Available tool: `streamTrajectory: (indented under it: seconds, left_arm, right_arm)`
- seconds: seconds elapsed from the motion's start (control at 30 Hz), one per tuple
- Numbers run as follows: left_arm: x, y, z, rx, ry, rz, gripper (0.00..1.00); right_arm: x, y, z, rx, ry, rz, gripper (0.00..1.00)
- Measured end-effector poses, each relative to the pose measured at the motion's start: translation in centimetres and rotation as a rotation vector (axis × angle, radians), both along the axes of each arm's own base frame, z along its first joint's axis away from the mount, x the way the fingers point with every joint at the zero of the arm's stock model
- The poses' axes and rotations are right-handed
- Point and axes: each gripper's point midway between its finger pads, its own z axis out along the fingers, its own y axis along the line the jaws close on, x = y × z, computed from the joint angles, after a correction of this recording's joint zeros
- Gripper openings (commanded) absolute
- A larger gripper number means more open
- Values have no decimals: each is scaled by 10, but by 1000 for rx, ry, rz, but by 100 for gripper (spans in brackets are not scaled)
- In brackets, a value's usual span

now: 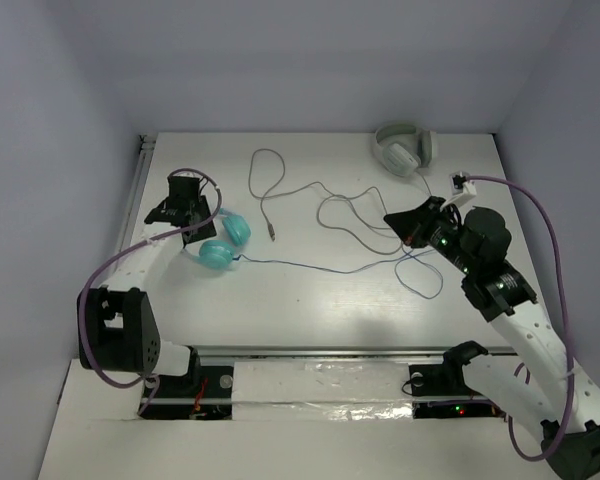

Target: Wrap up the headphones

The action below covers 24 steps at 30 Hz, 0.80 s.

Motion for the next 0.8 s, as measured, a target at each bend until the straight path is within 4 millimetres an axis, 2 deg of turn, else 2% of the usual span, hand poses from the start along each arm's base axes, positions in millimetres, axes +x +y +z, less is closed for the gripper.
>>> streamTrajectory:
  seconds: [0.03,0.07,0.17,0.23,0.3,0.47,0.63,0.8]
  left_arm:
    - [-1,4,-6,10,23,12,43]
    - [-2,7,-11,17,41,24,50]
    - [0,22,-18,27,61,71,58]
    - [7,31,-19,32,64,98,59]
    - [23,38,-16,42,54,114,60]
    - [57,41,-23,60,61,101,60]
    - [69,47,-45,103,118,98,61]
    - [70,52,-61,132,160,96,61]
  right_arm:
    - [0,2,-2,-3,7,7,0]
    - [1,5,-5,-5,13,13,0]
    - [2,10,-9,-10,26,29,0]
    - [0,13,-9,-10,27,40,0]
    - [0,14,-8,-9,24,42,0]
    - [0,14,-8,-11,21,43,0]
    - [0,16,-10,-15,24,47,0]
    - [2,17,-13,-20,35,47,0]
